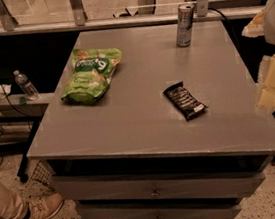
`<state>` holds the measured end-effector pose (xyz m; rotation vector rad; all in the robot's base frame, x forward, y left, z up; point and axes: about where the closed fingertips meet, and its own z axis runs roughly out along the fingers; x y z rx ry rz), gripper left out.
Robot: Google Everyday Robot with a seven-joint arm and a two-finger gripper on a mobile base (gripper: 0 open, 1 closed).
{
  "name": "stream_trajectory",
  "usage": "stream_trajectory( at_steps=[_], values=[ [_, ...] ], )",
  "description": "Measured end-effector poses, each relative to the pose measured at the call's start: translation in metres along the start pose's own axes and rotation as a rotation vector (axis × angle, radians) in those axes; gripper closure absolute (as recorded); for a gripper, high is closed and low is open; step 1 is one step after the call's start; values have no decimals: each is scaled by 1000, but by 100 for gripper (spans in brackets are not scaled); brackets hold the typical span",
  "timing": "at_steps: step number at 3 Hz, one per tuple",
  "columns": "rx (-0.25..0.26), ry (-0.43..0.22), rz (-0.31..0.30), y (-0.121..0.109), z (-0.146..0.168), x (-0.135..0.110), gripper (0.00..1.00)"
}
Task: Move rxbar chocolate near green rice chip bag
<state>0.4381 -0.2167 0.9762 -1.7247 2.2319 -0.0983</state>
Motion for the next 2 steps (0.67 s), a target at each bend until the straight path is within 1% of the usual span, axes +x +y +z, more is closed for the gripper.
stream_trajectory(
  at_steps=[1, 2],
  values=[
    [0, 0, 0, 0, 0, 0, 0],
    [24, -30, 91, -3, 10, -1, 0]
  ],
)
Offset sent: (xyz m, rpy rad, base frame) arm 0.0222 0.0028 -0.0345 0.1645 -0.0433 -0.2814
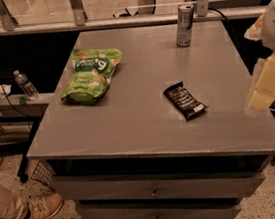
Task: Move rxbar chocolate near green rice chip bag
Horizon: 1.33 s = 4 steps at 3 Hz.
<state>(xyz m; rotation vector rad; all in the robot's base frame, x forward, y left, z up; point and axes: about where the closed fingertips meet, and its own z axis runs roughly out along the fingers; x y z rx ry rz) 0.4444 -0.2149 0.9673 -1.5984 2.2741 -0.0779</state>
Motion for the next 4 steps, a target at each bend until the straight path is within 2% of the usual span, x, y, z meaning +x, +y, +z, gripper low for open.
stream_trajectory(
  at_steps=[1, 2, 3, 4],
  values=[
    [9, -64, 169, -11, 42, -14, 0],
    [-32, -139, 369, -23, 92, -34, 0],
    [-26, -148, 447, -26, 92, -36, 0],
    [-5, -137, 447, -21, 95, -40, 0]
  ],
)
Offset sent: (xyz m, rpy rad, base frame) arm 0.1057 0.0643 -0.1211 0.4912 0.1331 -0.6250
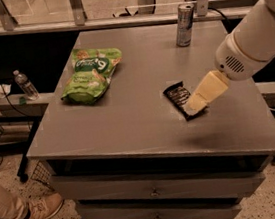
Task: Move rxbar chocolate near green rice chip bag
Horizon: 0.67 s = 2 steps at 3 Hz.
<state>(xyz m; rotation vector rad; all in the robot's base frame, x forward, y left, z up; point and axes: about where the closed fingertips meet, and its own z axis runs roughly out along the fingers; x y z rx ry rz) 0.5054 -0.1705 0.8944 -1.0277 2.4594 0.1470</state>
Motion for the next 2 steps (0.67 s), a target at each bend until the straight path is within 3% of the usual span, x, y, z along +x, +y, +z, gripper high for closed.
stream_trajectory(
  at_steps=[1, 2],
  values=[
    [15, 23, -15, 15, 16, -8, 0],
    [-19, 34, -5, 24, 35, -14, 0]
  ],
)
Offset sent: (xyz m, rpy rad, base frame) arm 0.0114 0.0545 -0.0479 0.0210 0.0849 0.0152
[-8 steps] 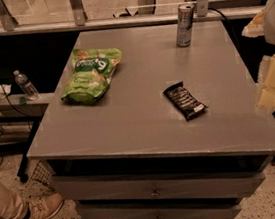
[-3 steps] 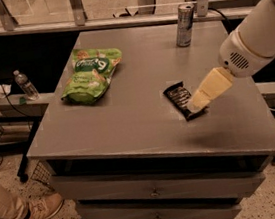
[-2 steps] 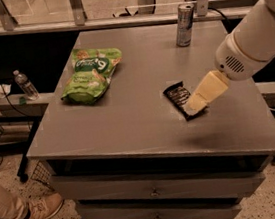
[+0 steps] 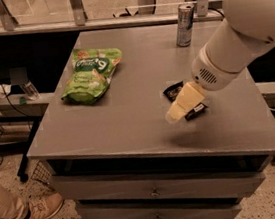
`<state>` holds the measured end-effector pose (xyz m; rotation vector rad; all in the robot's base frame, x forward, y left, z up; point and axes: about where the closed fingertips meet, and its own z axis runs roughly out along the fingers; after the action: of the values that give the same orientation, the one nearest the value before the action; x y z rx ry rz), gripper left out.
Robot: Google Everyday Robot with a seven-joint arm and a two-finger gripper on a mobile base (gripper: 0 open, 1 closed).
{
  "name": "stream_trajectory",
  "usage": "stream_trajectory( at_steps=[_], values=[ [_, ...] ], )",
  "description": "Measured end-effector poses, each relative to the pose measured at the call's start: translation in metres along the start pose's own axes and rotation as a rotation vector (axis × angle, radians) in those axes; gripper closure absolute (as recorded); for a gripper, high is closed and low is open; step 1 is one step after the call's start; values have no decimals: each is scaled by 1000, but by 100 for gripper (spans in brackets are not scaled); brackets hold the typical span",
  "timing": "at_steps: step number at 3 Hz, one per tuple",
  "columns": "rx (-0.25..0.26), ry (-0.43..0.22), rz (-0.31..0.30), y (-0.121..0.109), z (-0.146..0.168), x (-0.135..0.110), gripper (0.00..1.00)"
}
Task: Move rxbar chocolate near green rice chip bag
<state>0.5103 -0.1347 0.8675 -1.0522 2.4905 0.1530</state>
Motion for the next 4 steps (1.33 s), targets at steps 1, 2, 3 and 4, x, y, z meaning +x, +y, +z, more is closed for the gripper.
stream_trajectory(
  at_steps=[1, 2, 3, 4],
  values=[
    [-30, 16, 23, 3, 18, -5, 0],
    [-16, 26, 47, 3, 32, -10, 0],
    [-5, 29, 62, 1, 40, -13, 0],
    [1, 39, 73, -1, 50, -14, 18]
  ],
)
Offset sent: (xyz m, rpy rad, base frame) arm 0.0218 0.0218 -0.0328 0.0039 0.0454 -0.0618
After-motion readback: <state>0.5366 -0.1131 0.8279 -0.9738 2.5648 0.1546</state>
